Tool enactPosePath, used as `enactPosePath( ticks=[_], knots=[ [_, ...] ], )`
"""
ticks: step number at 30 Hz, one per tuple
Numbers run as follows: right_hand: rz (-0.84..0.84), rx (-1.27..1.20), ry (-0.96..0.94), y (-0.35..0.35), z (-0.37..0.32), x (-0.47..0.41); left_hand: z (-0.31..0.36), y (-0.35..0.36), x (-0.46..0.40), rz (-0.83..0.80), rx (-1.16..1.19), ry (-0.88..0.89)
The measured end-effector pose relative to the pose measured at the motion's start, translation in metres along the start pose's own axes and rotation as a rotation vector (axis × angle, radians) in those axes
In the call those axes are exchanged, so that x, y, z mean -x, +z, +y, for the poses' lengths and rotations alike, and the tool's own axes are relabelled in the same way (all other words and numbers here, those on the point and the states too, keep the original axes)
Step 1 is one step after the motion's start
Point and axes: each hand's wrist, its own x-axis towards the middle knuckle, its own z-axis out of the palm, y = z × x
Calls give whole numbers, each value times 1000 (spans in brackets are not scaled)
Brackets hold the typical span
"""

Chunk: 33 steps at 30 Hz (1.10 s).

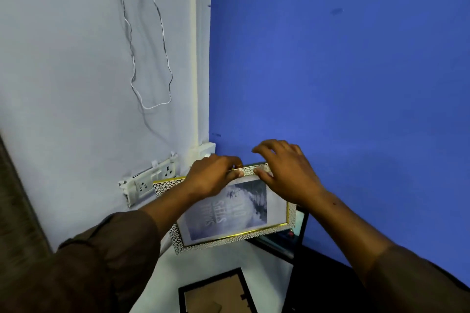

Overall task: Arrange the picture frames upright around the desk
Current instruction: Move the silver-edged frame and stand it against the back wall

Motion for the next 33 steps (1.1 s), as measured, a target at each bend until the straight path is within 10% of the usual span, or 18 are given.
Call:
enactPosePath(
  ticks=[19,30,33],
  knots=[
    [66,-79,412,-25,-9,-8,-27,-21,24,433,381,96],
    [362,-533,881,-45,1,24,-32,32,29,-253,861,-516],
    [412,-684,954,-45,-2,38,-24,36,20,-208,1020,-515]
  ],
)
